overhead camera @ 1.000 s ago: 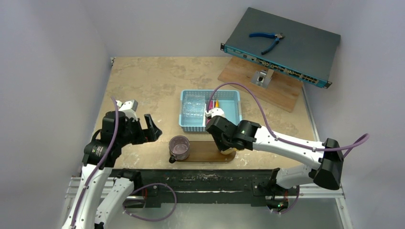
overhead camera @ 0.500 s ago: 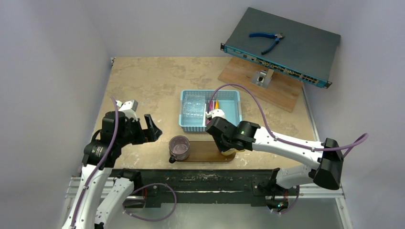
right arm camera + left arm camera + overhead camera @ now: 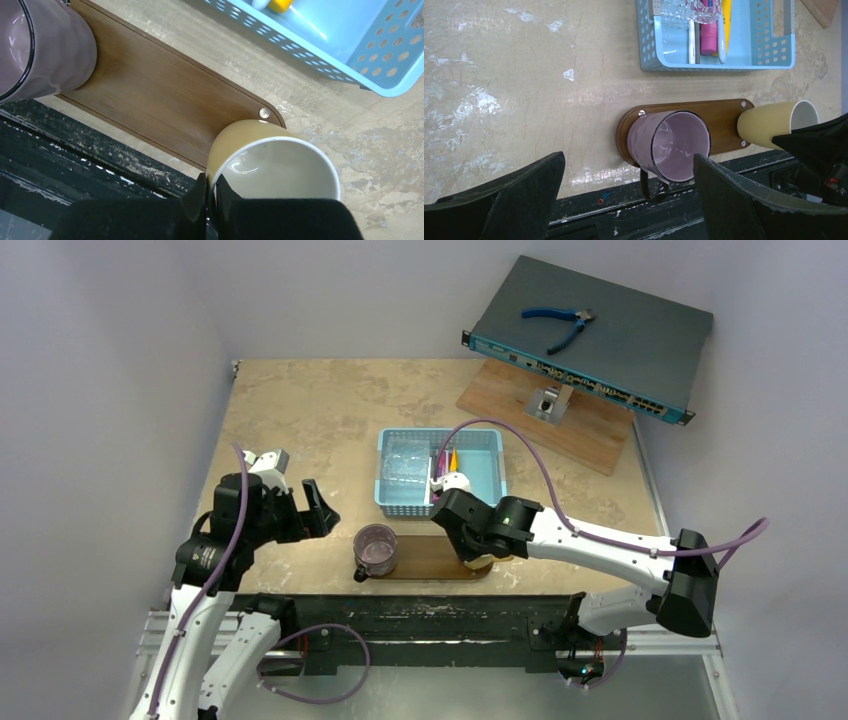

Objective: Prepare toiletry sets of a toothbrush and toothpaste on the tray

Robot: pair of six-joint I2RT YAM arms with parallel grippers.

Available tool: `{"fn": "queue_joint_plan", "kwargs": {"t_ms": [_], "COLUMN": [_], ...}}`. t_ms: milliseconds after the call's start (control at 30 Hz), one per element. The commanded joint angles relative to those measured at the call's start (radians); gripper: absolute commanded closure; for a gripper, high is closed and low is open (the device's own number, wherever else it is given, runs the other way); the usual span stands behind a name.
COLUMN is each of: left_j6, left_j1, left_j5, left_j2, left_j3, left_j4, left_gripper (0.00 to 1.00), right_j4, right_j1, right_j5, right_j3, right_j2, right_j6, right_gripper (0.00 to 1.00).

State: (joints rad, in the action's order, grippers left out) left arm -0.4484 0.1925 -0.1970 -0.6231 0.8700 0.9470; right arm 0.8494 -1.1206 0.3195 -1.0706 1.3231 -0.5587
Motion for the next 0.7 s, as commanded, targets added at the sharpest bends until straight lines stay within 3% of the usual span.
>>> {"fn": "queue_joint_plan", "kwargs": {"t_ms": [0,333,667], "left_j6": [0.025,0.025,0.025], "left_j1": [0.004,0.004,0.004], "left_j5": [-0.010,-0.010,-0.012], "left_j2": [0.009,0.010,0.012], "left_j3": [-0.004,-0.005,-0.005], "left_j4": [-0.036,-0.037,-0.039], "left_gripper": [0.00,0.00,0.00], "right_j4": [-0.026,-0.019,-0.013], "right_j1": [-0.008,-0.012,-0.016], "right_j5": [0.019,0.039,0.064], "right_j3": [0.009,0.023,0.025], "right_j2": [-0.001,0.008,0.025], "right_j6": [-0.013,-0.026,-0.035], "right_gripper": [1.00,1.00,0.84]}}
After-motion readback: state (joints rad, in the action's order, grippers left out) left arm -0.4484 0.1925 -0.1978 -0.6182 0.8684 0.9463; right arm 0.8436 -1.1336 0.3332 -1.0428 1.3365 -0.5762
